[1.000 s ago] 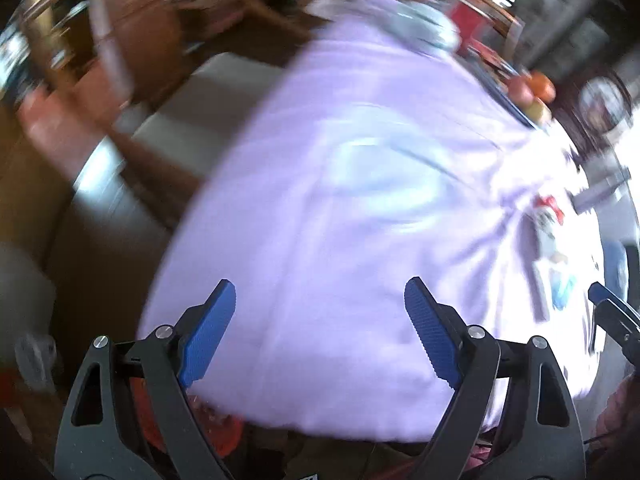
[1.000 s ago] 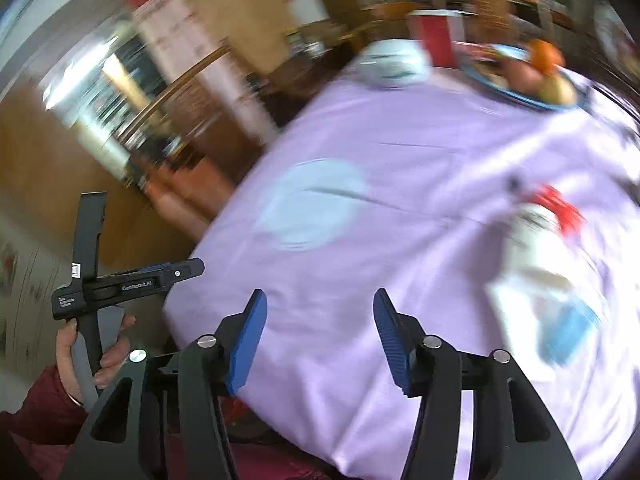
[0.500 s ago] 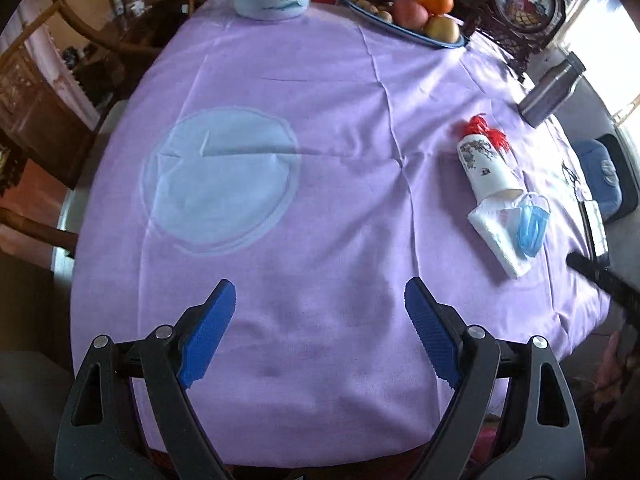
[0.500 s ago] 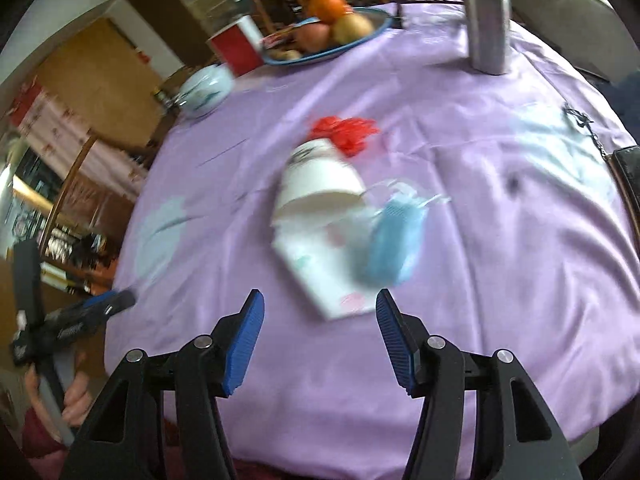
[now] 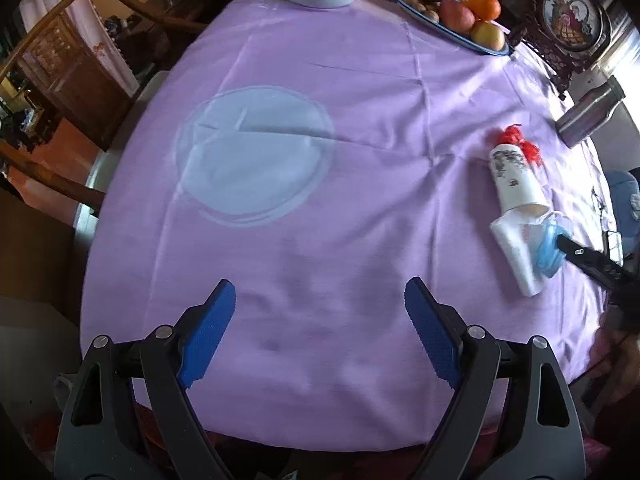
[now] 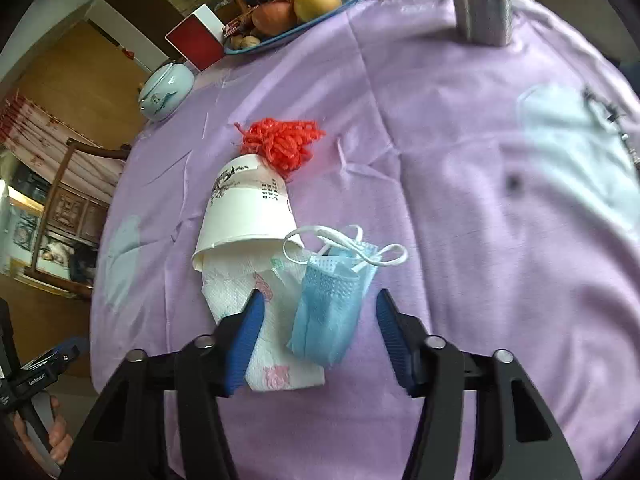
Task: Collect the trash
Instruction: 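Grasp the blue face mask with the right tool while the left tool grasps the white paper cup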
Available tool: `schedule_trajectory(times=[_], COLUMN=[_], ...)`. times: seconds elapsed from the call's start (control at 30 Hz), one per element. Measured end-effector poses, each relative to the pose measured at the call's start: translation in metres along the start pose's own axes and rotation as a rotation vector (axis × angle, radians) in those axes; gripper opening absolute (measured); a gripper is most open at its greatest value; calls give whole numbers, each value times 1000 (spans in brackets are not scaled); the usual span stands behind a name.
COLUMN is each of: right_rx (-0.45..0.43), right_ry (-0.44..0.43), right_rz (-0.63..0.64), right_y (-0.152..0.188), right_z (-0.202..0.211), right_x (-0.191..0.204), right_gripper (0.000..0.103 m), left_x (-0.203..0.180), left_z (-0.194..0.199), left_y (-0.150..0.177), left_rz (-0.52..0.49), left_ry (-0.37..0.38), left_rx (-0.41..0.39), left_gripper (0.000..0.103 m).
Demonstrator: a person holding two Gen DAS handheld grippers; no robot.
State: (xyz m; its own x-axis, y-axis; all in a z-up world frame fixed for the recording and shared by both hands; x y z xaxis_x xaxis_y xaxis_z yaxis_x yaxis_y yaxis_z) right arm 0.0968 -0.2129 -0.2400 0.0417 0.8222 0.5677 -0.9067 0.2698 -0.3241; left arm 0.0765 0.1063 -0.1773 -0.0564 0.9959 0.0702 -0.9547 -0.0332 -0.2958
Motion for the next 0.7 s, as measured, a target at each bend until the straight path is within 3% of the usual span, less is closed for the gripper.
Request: schedule_trajectory(times=[0.03,0.2,0.33,0.47,0.7], right_rx=[-4,-156,-211,-236,-269], right_ry=[-24,-60,-15,21,49], right_rz=[6,54,32,-25,-103], right_y=[-1,-16,-13,3,25], right_z=[1,45,79,103,128], right_x=[3,11,-11,-37,-70], right_gripper=[4,5,5,5,5], left_x=[-6,-79,-148,-207,-239], left_z=[1,7,4,-11,-29], left_y=[-3,-40,-62,-74,-70], left_rz=[-7,-137,-244,-346,-397], left_ry=[9,97,180,182,168], left_rx=[1,-8,4,10,42], left_gripper=[84,84,84,84,84])
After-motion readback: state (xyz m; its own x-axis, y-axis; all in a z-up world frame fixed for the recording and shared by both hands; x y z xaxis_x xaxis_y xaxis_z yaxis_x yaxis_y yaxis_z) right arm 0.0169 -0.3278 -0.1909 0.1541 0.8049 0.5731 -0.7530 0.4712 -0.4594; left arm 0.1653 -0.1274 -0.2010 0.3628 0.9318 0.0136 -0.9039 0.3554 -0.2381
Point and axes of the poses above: each gripper's, at about its wrist camera, not at the fingertips, and z roughly against the way its jaws point, x to its left, y to its underside, the point moved 8 cm from there along -z, roughly the way its jaws point, and after that the axes turned 10 degrees about -y, right-handed, at the moved point
